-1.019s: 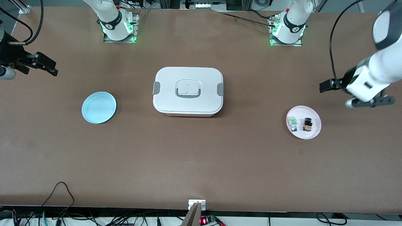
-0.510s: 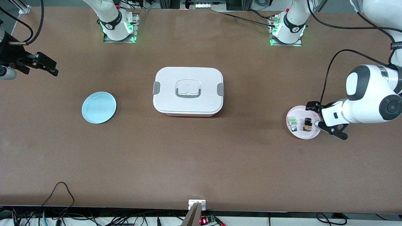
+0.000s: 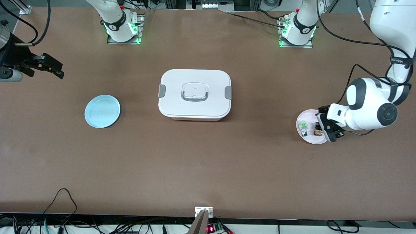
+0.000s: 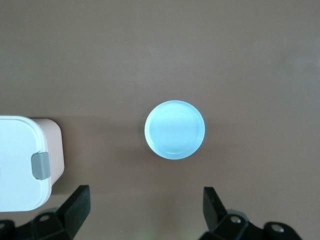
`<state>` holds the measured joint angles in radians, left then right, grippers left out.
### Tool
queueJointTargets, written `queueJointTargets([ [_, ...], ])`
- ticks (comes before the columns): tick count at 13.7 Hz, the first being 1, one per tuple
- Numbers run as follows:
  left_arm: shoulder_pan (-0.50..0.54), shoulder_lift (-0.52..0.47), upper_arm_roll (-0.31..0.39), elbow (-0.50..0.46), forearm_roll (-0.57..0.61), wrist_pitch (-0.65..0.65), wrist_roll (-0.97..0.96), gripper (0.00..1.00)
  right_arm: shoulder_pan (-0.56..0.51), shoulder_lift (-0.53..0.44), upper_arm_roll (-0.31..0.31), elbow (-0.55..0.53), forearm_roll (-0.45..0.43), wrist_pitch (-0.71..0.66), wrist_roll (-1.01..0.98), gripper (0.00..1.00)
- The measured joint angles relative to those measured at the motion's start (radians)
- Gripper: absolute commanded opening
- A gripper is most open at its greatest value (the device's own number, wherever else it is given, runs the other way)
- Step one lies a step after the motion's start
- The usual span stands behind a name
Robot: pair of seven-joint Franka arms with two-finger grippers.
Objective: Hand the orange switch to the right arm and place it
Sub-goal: 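Move the left gripper down over the white plate to the orange switch, then close the left gripper on the orange-and-black switch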
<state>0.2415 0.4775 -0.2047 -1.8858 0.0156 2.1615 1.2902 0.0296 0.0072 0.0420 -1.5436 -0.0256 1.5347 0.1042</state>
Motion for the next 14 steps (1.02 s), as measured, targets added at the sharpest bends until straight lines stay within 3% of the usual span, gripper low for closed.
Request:
queueJointTargets([
  [3, 0.0, 0.022, -0.001, -0.046, 0.0, 0.097, 0.247, 1.0, 0.0, 0.0, 0.0, 0.0, 0.0, 0.0, 0.03, 1.0],
  [7, 0.0, 0.042, 0.005, -0.062, 0.0, 0.17, 0.441, 1.0, 0.0, 0.0, 0.0, 0.0, 0.0, -0.001, 0.058, 1.0],
  [14, 0.023, 0.046, 0.01, -0.101, 0.0, 0.246, 0.53, 1.0, 0.0, 0.0, 0.0, 0.0, 0.0, -0.002, 0.059, 1.0],
])
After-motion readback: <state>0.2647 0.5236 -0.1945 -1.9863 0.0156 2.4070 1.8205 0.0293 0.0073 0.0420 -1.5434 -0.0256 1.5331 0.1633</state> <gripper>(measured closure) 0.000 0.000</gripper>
